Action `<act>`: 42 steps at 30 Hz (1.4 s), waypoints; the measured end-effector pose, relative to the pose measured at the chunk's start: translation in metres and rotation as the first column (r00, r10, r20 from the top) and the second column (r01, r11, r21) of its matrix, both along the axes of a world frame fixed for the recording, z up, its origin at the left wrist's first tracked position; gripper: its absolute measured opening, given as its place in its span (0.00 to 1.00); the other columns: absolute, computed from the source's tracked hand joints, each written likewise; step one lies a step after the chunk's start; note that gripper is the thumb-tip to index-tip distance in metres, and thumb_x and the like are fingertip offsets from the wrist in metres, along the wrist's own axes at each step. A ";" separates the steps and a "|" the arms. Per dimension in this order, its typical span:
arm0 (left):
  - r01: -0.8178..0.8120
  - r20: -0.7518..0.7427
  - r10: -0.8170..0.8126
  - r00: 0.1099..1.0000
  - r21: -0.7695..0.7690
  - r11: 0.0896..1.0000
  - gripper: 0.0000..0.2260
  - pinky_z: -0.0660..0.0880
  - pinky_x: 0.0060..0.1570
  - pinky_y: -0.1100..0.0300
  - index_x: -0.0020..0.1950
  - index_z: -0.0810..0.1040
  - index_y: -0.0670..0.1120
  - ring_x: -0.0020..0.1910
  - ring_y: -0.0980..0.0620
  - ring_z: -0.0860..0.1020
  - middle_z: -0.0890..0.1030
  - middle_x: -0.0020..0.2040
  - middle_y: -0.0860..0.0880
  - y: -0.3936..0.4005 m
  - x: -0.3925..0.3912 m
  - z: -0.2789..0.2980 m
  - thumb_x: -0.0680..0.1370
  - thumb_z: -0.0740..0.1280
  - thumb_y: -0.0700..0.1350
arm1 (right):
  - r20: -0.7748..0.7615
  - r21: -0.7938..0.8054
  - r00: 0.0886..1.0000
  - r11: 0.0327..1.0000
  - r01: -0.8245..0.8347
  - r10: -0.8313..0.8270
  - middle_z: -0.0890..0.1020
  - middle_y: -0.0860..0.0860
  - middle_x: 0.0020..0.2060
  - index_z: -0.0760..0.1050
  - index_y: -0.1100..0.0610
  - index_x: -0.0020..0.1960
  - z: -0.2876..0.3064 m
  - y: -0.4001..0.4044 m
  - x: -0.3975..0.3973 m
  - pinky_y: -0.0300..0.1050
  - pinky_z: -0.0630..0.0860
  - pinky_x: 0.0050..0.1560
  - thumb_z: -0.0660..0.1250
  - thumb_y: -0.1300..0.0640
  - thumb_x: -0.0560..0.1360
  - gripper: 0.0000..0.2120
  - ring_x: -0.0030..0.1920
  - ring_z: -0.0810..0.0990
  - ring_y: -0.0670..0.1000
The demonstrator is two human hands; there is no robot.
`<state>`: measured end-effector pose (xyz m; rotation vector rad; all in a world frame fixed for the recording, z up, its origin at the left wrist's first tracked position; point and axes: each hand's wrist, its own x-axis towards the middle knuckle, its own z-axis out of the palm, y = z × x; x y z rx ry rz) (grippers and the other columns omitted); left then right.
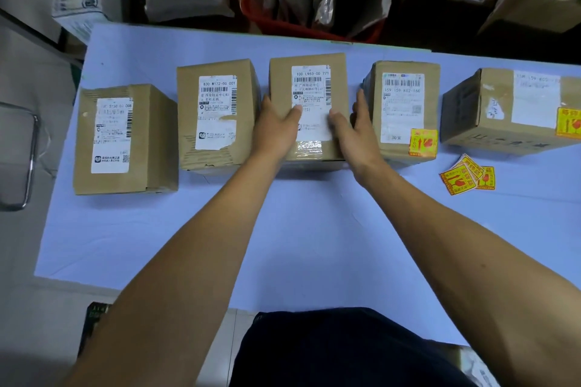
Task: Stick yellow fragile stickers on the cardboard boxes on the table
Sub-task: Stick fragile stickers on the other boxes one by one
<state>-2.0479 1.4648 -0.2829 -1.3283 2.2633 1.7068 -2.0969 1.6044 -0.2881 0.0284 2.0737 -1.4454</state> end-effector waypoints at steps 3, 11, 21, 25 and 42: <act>-0.049 -0.075 0.057 0.996 0.115 0.992 0.20 0.76 0.61 0.58 0.69 0.71 0.50 0.57 0.56 0.80 0.81 0.58 0.55 -0.004 -0.002 -0.008 0.78 0.68 0.47 | 0.127 -0.044 0.991 0.998 0.054 -0.048 0.68 0.44 0.75 0.53 0.48 0.81 -0.013 -0.005 -0.008 0.42 0.64 0.73 0.64 0.44 0.78 0.36 0.69 0.71 0.41; -0.042 -0.134 0.077 0.988 0.246 0.968 0.24 0.75 0.60 0.65 0.75 0.66 0.54 0.59 0.62 0.79 0.81 0.62 0.57 -0.005 0.008 -0.020 0.80 0.68 0.48 | 0.256 -0.127 0.967 0.992 0.023 0.011 0.71 0.44 0.74 0.56 0.47 0.80 -0.025 -0.007 -0.022 0.52 0.64 0.75 0.65 0.36 0.71 0.41 0.71 0.72 0.47; -0.001 -0.247 0.057 0.967 0.223 0.975 0.16 0.76 0.62 0.58 0.66 0.72 0.57 0.59 0.59 0.80 0.82 0.60 0.56 0.007 0.034 0.014 0.79 0.68 0.48 | 0.177 -0.179 0.984 0.982 0.052 -0.020 0.70 0.44 0.75 0.56 0.46 0.80 0.002 0.007 0.006 0.52 0.65 0.75 0.65 0.36 0.72 0.41 0.72 0.70 0.47; 0.015 -0.278 0.049 0.959 0.223 0.975 0.20 0.75 0.61 0.59 0.71 0.70 0.55 0.60 0.60 0.80 0.82 0.62 0.56 0.021 0.059 0.032 0.79 0.68 0.49 | 0.136 -0.189 0.990 0.981 0.048 -0.023 0.70 0.44 0.74 0.57 0.47 0.80 0.021 0.023 0.030 0.52 0.65 0.74 0.65 0.39 0.75 0.37 0.72 0.71 0.47; 0.099 -0.111 -0.074 0.991 0.244 0.965 0.37 0.73 0.68 0.52 0.79 0.58 0.58 0.64 0.59 0.77 0.75 0.70 0.58 0.110 0.165 0.017 0.73 0.68 0.61 | 0.191 -0.139 0.978 0.984 0.114 -0.086 0.73 0.43 0.72 0.57 0.46 0.80 0.019 0.125 0.151 0.53 0.68 0.72 0.64 0.38 0.74 0.38 0.68 0.75 0.46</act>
